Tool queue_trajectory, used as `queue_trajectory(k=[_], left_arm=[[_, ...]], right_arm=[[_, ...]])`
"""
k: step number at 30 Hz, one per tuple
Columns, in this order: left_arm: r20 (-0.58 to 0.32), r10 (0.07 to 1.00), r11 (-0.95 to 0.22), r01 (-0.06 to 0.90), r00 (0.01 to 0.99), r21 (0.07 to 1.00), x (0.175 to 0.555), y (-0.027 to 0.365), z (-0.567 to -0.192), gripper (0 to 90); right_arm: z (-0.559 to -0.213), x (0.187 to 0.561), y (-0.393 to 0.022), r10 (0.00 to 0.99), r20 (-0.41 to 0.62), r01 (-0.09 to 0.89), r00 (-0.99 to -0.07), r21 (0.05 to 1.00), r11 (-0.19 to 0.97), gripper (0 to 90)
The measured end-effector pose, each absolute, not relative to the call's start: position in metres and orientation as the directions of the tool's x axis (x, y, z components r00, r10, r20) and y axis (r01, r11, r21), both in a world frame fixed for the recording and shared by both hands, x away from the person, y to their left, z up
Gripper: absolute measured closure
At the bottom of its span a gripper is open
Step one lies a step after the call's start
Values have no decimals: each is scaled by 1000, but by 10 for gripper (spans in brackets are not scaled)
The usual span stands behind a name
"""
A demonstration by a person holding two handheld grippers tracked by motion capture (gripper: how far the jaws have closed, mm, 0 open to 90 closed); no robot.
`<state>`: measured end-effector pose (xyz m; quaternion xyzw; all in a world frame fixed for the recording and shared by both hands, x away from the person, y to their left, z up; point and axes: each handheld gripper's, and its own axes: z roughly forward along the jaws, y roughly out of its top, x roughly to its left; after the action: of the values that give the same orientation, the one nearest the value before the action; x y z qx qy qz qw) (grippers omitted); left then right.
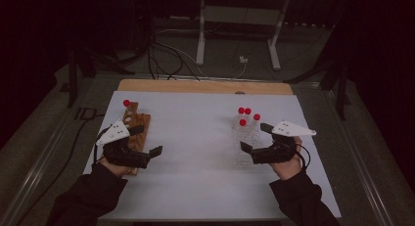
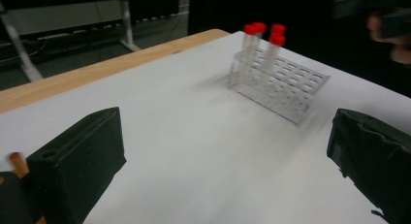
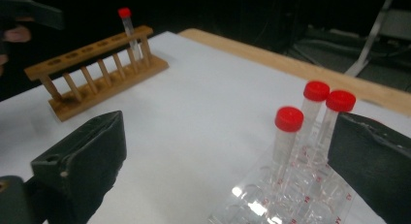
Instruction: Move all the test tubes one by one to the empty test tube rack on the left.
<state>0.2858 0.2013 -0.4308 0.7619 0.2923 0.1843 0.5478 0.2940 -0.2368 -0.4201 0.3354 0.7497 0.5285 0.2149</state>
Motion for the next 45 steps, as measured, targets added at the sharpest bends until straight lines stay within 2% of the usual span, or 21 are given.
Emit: queue_trajectory(k=[9,11,14,16,19,25,45], left_arm=[[-46,602,-239,235,797,942,269,186,-446,7],[-57,592,-242,245,804,939,266,182,-452,7],[-55,578,-264,250,814,931,264,176,-461,7],[-51,573,-272,249,818,930,263,174,-464,7],[-51,561,-282,249,826,927,262,171,-466,7],[-53,551,-285,247,833,926,262,170,-469,7],[-53,547,-288,248,835,925,263,171,-470,7]], right_arm=[[-442,320,-239,737,32,325,-675,910,258,5],[-445,325,-240,744,27,328,-668,907,262,70],[-449,334,-241,743,35,345,-669,900,268,87],[-452,339,-241,744,43,354,-667,897,265,160],[-457,346,-241,753,46,373,-657,887,271,183],[-462,358,-241,734,54,392,-677,870,298,383],[-473,378,-232,741,1,413,-671,831,373,710]])
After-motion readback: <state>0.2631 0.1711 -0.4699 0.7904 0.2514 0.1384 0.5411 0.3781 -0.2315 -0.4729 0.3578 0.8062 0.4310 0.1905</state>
